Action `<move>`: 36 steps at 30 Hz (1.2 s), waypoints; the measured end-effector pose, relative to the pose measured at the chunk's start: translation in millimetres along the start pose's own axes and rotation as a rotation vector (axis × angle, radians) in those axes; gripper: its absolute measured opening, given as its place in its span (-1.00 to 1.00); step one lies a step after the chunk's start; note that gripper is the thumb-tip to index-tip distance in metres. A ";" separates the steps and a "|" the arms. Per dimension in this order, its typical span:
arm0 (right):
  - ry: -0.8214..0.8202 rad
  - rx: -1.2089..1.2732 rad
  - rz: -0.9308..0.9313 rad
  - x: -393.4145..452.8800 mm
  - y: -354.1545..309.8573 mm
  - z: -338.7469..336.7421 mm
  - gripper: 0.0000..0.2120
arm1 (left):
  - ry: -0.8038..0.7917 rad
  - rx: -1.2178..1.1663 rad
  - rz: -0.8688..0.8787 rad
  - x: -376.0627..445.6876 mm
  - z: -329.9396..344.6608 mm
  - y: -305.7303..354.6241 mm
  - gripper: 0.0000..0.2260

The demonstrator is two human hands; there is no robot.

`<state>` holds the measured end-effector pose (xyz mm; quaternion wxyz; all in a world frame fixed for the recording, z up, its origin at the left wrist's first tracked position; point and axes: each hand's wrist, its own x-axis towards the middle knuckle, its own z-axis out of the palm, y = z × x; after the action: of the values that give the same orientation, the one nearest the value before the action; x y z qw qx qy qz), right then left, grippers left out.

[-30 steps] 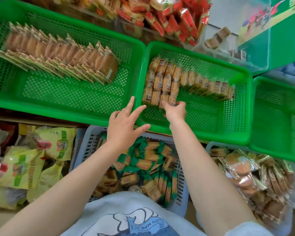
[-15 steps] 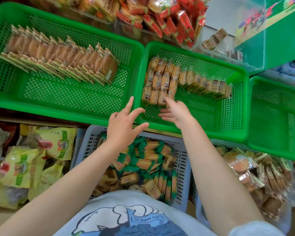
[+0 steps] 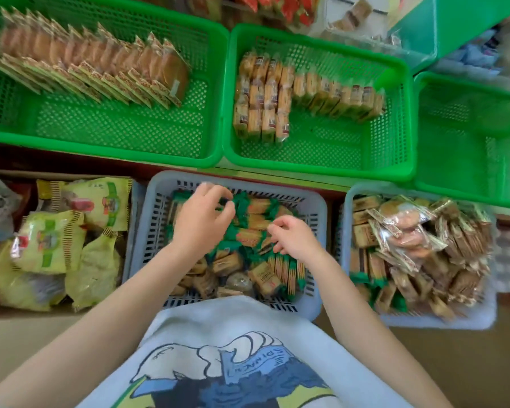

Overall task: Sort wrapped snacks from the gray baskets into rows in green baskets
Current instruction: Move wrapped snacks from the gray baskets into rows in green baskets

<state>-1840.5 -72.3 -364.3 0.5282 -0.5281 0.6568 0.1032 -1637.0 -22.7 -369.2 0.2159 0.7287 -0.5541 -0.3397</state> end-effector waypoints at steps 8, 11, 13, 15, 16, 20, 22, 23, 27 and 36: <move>-0.017 -0.540 0.090 26.1 97.8 96.8 -0.40 | -0.522 0.042 -0.210 -55.9 30.2 -42.4 -0.73; 0.040 -0.470 0.137 24.9 109.0 99.0 -0.33 | -0.512 0.011 -0.256 -58.2 32.5 -46.5 -0.74; 0.001 -0.424 0.183 21.9 111.8 95.6 -0.33 | -0.507 -0.016 -0.282 -59.2 34.0 -49.3 -0.74; -0.015 -0.267 0.180 16.6 110.2 90.1 -0.57 | -0.517 -0.074 -0.326 -60.3 35.7 -52.6 -0.75; -0.009 -0.148 0.176 12.8 106.2 86.9 -0.64 | -0.519 -0.112 -0.360 -60.7 36.9 -54.9 -0.74; 0.039 0.022 -0.025 -3.4 69.7 82.0 -0.43 | -0.539 -0.392 -0.544 -64.9 39.2 -62.5 -0.58; -0.040 0.026 -0.137 -12.2 50.7 87.1 -0.39 | -0.566 -0.568 -0.586 -68.4 39.5 -62.7 -0.42; -0.097 0.058 -0.170 -16.0 43.8 89.4 -0.41 | -0.561 -0.621 -0.580 -69.5 39.7 -63.1 -0.38; -0.087 0.183 -0.137 -18.0 43.9 91.1 -0.61 | -0.492 -0.698 -0.586 -69.0 36.8 -75.4 -0.48; -0.214 -0.127 0.072 1.9 92.3 136.9 -0.54 | -0.419 -0.736 -0.745 -82.4 26.5 -115.1 -0.83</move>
<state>-1834.3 60.4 -462.4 0.5568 -0.5227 0.6072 0.2192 -1593.2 91.3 -445.6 0.2064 0.6689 -0.1353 -0.7012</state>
